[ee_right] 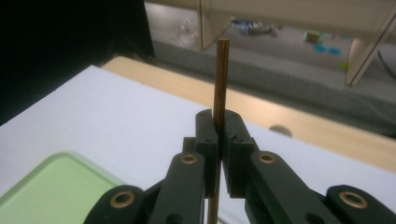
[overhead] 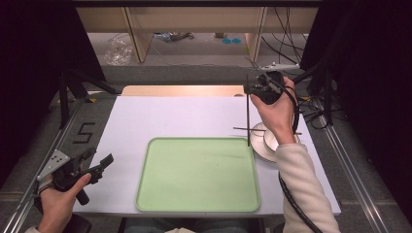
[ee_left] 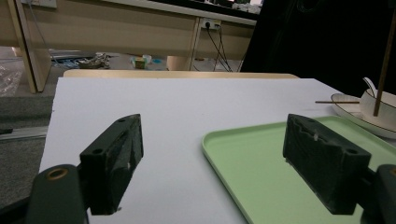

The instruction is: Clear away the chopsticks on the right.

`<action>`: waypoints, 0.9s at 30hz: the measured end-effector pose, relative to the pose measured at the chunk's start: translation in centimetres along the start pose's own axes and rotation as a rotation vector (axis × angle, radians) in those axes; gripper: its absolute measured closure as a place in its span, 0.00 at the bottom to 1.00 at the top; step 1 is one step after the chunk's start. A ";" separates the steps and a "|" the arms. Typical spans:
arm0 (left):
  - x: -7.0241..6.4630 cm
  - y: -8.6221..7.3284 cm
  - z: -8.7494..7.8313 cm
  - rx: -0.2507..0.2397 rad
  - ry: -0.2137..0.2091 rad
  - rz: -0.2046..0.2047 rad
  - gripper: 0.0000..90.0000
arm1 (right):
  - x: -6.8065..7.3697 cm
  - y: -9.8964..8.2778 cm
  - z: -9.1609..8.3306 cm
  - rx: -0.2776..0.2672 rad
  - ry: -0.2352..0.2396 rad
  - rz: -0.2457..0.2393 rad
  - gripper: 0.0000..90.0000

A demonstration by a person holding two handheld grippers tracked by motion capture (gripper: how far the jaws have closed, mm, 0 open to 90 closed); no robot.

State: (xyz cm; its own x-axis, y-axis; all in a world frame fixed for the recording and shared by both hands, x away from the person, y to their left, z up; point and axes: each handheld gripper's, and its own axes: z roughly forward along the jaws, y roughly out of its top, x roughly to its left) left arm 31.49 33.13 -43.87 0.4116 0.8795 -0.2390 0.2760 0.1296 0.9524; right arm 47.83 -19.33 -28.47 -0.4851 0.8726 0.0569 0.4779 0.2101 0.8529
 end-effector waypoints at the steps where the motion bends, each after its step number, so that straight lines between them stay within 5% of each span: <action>1: 0.0 0.0 0.0 0.000 0.000 0.000 0.22 | 0.1 -0.1 0.0 0.007 -0.002 0.014 0.97; 6: 0.0 0.0 0.0 0.001 0.000 0.000 0.22 | 0.3 -1.0 0.1 0.097 -0.003 0.098 0.97; 12: 0.0 0.0 0.0 0.001 -0.001 0.000 0.22 | 0.3 -2.8 1.3 0.301 0.004 0.158 0.97; 19: 0.0 0.0 0.0 0.001 -0.002 -0.001 0.22 | 0.6 -4.7 3.7 0.565 -0.043 0.355 0.97; 27: 0.0 0.0 0.0 0.001 -0.003 -0.001 0.22 | -0.4 -7.5 6.8 0.708 -0.110 0.392 0.97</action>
State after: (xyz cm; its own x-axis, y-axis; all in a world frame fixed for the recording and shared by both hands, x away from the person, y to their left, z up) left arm 31.50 33.14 -43.86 0.4142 0.8779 -0.2401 0.2772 0.1296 0.9520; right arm 49.41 -18.27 -38.37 -0.1291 0.9711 0.2006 0.9653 0.0767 0.2498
